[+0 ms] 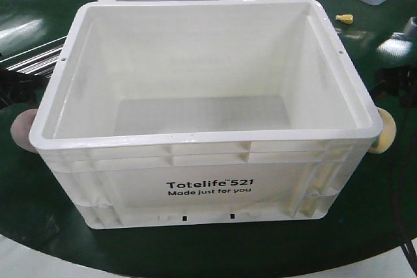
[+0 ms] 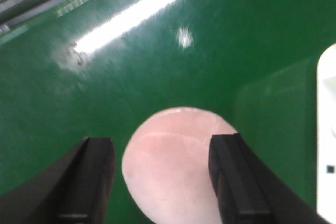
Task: Place moving items into box and shelve
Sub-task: 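Grasp the pink toy with left gripper, yellow toy with right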
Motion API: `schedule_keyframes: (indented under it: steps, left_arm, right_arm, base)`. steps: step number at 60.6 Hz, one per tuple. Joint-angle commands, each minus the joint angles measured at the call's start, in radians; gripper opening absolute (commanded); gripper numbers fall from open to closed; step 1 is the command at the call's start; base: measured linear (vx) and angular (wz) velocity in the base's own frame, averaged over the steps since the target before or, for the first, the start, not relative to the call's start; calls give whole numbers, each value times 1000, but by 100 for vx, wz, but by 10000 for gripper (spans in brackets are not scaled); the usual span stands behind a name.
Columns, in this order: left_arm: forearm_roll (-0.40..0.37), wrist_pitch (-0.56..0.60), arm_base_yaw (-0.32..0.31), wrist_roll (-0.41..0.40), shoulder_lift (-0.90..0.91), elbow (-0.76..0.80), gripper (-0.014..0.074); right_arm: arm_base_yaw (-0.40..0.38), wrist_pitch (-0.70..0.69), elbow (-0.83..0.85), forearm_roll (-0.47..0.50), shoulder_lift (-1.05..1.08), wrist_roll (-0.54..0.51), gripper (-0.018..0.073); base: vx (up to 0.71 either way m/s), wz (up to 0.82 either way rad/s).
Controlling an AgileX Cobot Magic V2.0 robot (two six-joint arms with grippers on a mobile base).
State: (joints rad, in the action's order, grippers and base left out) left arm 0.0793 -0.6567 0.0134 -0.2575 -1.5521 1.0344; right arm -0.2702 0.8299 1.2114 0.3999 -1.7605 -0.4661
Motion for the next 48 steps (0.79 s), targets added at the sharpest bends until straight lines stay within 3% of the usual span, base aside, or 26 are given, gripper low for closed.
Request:
schedule_keyframes:
  steps: [1, 10, 19, 28, 33, 40, 48]
  left_arm:
    - [-53, 25, 0, 46, -4, 31, 514]
    - [-91, 36, 0, 79, -66, 31, 514]
    - [-91, 24, 0, 96, -126, 31, 514]
    - [-91, 10, 0, 122, -168, 31, 510]
    - [-89, -5, -1, 140, -175, 31, 470]
    - [-89, 4, -1, 147, -174, 31, 353]
    - [-89, 14, -1, 147, -171, 31, 97]
  right_arm:
    - [21, -15, 31, 2, 9, 5, 490]
    - [82, -39, 31, -77, -49, 44, 490]
    - [125, -66, 31, -174, -116, 159, 490]
    - [130, -70, 31, -197, -169, 232, 451]
    - [130, -53, 31, -206, -181, 246, 374]
    - [130, -47, 31, -209, -178, 269, 189]
    - [130, -59, 31, -200, -152, 267, -15]
  base:
    - [0, 0]
    - [0, 0]
    - [0, 0]
    - [0, 0]
    - [0, 0]
    - [0, 0]
    - [0, 0]
